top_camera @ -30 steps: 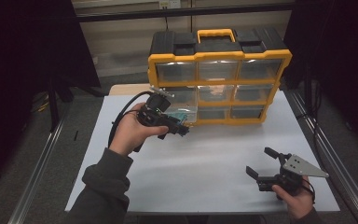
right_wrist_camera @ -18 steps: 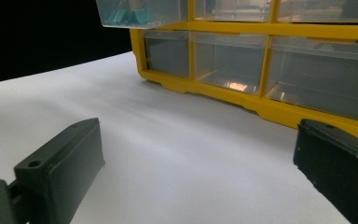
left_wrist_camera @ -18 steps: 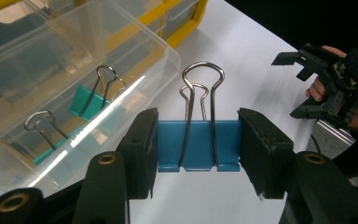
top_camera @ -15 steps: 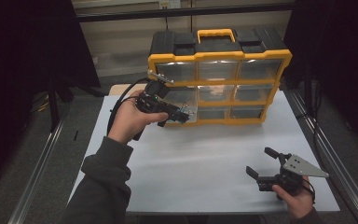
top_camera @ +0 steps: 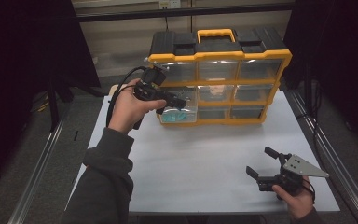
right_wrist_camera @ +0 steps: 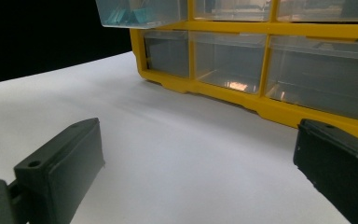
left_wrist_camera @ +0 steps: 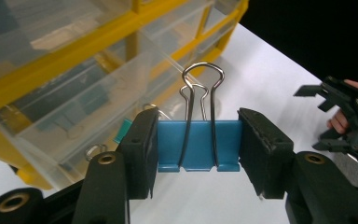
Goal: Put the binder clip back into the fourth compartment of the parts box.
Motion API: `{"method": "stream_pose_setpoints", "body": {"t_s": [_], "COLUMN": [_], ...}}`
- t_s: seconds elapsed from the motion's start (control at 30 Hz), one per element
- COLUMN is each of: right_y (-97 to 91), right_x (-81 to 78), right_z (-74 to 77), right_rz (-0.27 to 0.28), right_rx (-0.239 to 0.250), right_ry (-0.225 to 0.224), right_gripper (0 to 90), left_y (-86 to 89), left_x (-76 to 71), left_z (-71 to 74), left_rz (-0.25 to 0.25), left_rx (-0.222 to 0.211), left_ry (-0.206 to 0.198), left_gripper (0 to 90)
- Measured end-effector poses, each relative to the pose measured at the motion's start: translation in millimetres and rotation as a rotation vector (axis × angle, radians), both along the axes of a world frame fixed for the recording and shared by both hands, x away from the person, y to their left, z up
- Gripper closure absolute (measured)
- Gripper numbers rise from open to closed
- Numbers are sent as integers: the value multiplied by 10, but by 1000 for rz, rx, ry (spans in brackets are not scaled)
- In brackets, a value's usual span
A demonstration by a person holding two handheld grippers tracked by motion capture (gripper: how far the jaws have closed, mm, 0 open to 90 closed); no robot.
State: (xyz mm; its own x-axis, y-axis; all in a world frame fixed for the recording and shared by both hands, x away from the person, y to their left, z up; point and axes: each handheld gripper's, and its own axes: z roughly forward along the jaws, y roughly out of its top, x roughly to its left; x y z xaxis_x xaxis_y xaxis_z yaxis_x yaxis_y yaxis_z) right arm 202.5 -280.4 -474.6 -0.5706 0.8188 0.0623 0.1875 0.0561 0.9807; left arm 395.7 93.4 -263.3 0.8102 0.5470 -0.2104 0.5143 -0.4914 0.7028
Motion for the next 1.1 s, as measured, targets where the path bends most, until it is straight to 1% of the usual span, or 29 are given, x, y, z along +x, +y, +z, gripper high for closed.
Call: {"method": "stream_pose_setpoints", "body": {"t_s": [0.07, 0.1, 0.13, 0.17, 0.2, 0.23, 0.27, 0.3, 0.37, 0.4, 0.43, 0.47, 0.53, 0.57, 0.6, 0.63, 0.67, 0.7, 0.73, 0.77, 0.8, 0.9, 0.93, 0.97, 1.1], "right_y": [7, 9, 6, 6, 10, 9, 10, 1, 1, 2, 2, 4, 4, 2, 3, 4, 1, 3, 3, -1, -1, -1, -1, 0, 0], "right_x": [-2, -1, -4, -4, -3, -6, -3, -3, -1, -1, 0, 0, -1, -2, -1, -1, -1, 0, 1, 2, -1, 4, 5, 3, 5], "right_z": [2, 2, 2, 2, 2, 3, 2, 0, -1, -2, -1, 0, 0, 0, 0, -1, -1, -3, -3, -3, -3, -5, -5, -4, -6], "right_rz": [-1, 2, 3, 3, 0, -1, -2, 0, 2, 2, 3, -1, 0, 2, 4, 5, 8, 8, 6, 9, 5, 3, 3, 4, 9], "right_rx": [4, 1, -2, -2, 5, 6, 7, 1, 2, 3, 3, 2, 3, 2, 3, 5, 3, 5, 6, 4, 7, 8, 8, 10, 4], "right_ry": [3, 1, 2, 2, 2, 3, 1, 1, 3, 4, 4, 0, 0, -1, 1, 3, 5, 6, 6, 5, 5, 1, 1, 3, 4], "right_gripper": [9, 9, 9, 9, 9, 9, 9, 9, 10, 9, 9, 9, 9, 9, 9, 9, 9, 9, 9, 9, 9, 9, 9, 9, 9], "left_y": [19, 24, 38, 43, 55, 53, 60, 57, 47, 28, 25, 10, -6, -28, -43, -41, -57, -52, -83, -91, -81, -97, -93, -85, -85], "left_x": [29, 42, 64, 79, 102, 114, 135, 142, 172, 175, 193, 208, 221, 230, 237, 249, 259, 271, 261, 262, 277, 275, 276, 278, 274], "left_z": [-5, -8, -11, -22, -26, -43, -54, -63, -83, -92, -99, -116, -127, -150, -162, -160, -171, -168, -187, -196, -195, -223, -222, -214, -216], "left_rz": [11, 31, 33, 43, 48, 57, 65, 69, 68, 81, 78, 79, 80, 87, 92, 78, 77, 59, 89, 91, 75, 91, 83, 77, 82], "left_rx": [-4, -3, 7, -3, 13, -2, 16, 17, 20, 21, 28, 21, 33, 20, 16, 39, 28, 40, 19, 11, 31, 18, 25, 45, 41], "left_ry": [-13, -12, -16, -20, -18, -17, -27, -25, -40, -38, -44, -37, -35, -34, -38, -43, -38, -38, -45, -44, -47, -47, -49, -55, -62], "left_gripper": [500, 500, 500, 500, 500, 500, 500, 501, 500, 500, 500, 500, 500, 500, 500, 500, 500, 500, 500, 500, 500, 500, 500, 500, 500]}}
